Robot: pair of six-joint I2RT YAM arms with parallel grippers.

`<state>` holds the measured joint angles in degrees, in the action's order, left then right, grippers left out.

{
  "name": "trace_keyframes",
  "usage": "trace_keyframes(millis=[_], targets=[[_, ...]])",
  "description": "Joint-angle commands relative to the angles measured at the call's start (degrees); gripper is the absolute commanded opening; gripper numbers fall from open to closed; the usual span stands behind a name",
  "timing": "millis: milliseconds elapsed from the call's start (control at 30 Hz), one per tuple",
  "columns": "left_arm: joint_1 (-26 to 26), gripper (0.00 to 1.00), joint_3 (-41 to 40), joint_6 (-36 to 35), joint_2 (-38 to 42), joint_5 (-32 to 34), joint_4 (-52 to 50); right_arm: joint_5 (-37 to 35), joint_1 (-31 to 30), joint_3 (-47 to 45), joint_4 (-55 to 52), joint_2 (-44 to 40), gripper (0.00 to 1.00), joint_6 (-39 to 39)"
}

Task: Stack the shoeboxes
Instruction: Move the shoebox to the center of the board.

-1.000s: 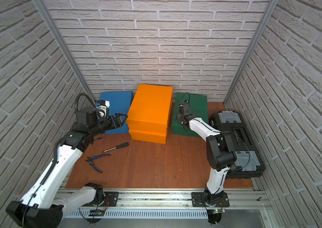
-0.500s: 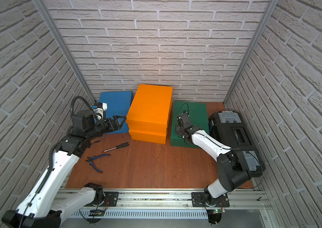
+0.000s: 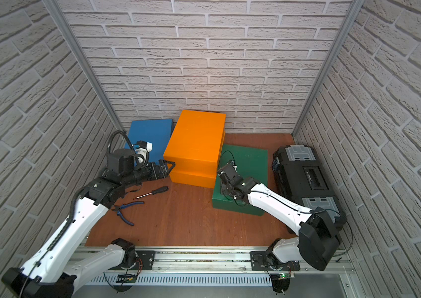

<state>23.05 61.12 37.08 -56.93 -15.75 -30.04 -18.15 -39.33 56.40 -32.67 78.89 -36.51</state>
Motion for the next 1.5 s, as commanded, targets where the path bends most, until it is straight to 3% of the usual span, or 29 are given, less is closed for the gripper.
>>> trace_keyframes(millis=[0,233,533,867,1100,1167,1267,1467], targets=[[1.91,0.98,-1.84,-0.4,1.02,2.44,0.93,4.99,-4.41,-1.71,-10.33,2.1,0.03,-4.29],[5.15,0.98,-4.73,0.16,1.43,2.45,2.22,5.76,-7.96,-0.44,-10.2,2.77,0.03,-7.48],[11.82,0.97,-5.4,-0.17,-0.74,5.14,3.67,5.42,-4.55,5.31,-17.14,-4.58,0.03,-4.44],[22.75,0.96,-4.53,0.04,-1.58,13.18,3.15,19.13,20.89,1.1,-19.2,-18.81,0.03,3.95],[29.06,0.96,-4.41,1.13,-5.5,16.89,4.06,33.21,39.87,-1.39,-19.27,-19.9,0.03,9.59],[30.26,0.96,-4.82,1.91,-6.76,17.49,4.95,37.78,44.72,-2.61,-18.12,-19.07,0.12,10.35],[31.37,0.97,-6.47,3.75,-7.98,17.16,8.38,42.11,49.69,-4.25,-16.33,-18.34,0.45,11.03],[31.76,0.97,-7.28,5.34,-10.87,16.7,11.55,41.4,53.52,-5.59,-17.08,-19.01,0.69,12.69]])
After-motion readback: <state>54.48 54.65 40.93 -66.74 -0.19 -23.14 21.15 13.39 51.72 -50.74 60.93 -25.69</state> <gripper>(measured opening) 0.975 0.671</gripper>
